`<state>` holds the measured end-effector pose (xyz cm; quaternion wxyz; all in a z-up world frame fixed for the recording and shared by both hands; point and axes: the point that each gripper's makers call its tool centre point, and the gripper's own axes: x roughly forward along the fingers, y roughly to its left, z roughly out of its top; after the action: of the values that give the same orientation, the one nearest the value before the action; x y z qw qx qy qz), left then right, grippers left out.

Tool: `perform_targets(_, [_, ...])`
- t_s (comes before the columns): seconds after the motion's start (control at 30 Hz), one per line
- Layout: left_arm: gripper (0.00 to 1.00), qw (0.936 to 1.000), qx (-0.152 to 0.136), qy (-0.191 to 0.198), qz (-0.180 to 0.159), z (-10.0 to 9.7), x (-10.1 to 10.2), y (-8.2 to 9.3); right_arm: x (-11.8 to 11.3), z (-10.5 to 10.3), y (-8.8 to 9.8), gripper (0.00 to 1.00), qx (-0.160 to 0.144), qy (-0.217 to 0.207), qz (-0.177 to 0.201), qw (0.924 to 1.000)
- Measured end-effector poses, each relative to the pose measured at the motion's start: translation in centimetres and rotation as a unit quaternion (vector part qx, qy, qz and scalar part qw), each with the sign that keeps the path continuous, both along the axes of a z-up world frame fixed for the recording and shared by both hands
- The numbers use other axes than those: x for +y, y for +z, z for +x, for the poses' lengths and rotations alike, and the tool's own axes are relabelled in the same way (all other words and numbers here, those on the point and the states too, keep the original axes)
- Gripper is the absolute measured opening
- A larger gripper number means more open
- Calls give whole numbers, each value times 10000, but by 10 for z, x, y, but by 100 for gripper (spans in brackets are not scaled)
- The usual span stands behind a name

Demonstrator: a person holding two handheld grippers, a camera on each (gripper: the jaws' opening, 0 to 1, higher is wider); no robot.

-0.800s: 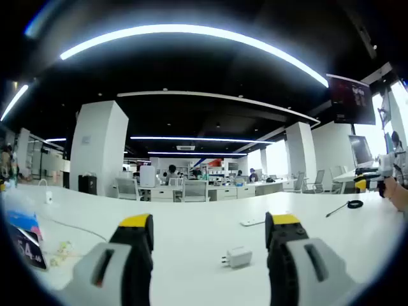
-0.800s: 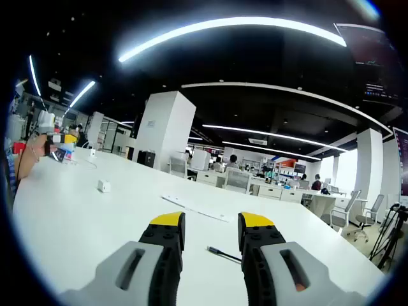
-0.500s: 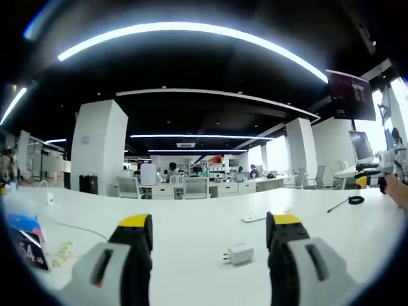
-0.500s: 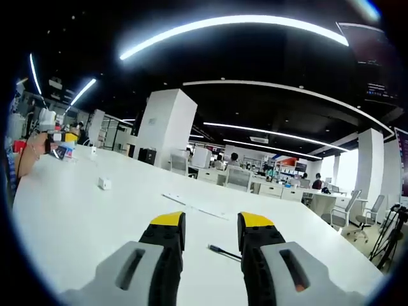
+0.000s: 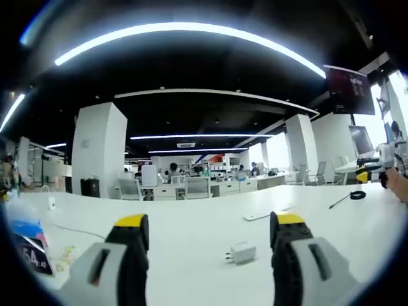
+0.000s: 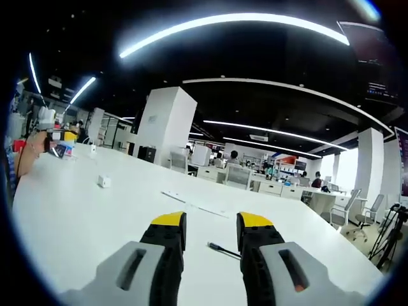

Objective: Plug the desk Type‑C cable into the charger adapter.

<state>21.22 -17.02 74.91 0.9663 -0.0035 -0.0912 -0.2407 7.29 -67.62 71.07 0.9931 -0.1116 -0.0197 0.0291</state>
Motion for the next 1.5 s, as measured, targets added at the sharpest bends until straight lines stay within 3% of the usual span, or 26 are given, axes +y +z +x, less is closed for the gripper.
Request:
perform_targets(1.0, [80, 9992, 149, 99, 346, 4, -2, -11, 0, 0, -6, 32, 154, -41, -34, 9999])
perform_targets(1.5, [80, 9985, 191, 293, 421, 9, 7, -14, -2, 2, -12, 32, 260, -78, -36, 9996])
